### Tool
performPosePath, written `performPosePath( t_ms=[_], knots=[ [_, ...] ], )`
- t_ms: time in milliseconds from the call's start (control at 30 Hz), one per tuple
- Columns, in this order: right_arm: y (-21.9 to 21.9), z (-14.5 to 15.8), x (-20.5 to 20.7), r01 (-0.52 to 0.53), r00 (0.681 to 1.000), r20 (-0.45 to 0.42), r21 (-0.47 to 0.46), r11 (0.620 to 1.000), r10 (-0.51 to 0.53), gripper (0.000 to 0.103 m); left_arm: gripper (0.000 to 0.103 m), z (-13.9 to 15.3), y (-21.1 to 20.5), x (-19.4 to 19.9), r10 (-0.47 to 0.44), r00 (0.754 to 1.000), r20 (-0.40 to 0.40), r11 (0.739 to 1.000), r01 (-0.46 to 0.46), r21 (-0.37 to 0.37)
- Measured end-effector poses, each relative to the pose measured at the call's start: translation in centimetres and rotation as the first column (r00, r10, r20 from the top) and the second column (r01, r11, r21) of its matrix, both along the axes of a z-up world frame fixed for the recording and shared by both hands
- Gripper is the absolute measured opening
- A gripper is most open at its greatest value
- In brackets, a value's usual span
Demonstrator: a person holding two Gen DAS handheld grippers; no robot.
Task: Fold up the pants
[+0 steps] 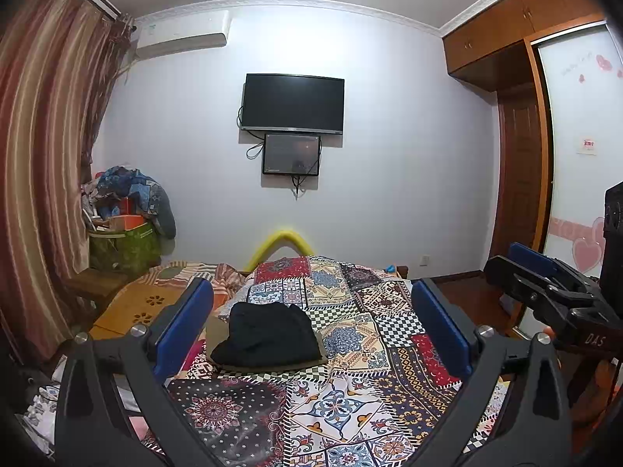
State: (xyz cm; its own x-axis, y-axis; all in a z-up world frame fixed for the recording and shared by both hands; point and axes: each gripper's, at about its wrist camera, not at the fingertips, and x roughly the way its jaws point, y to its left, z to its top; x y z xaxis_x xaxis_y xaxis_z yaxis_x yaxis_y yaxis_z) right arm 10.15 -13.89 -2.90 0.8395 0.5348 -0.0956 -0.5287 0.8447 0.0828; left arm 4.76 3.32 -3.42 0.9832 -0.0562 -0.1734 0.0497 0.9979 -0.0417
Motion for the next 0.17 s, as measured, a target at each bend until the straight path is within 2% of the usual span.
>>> performPosePath(
  t_ms=[167],
  knots=[
    [0.00, -0.18, 0.02, 0.002, 1.000, -0.001, 0.000, 1.000, -0.002, 0.103, 0.103, 0.11, 0.07, -0.03, -0.004, 1.000, -0.001, 1.000, 0.004, -0.004]
  ],
)
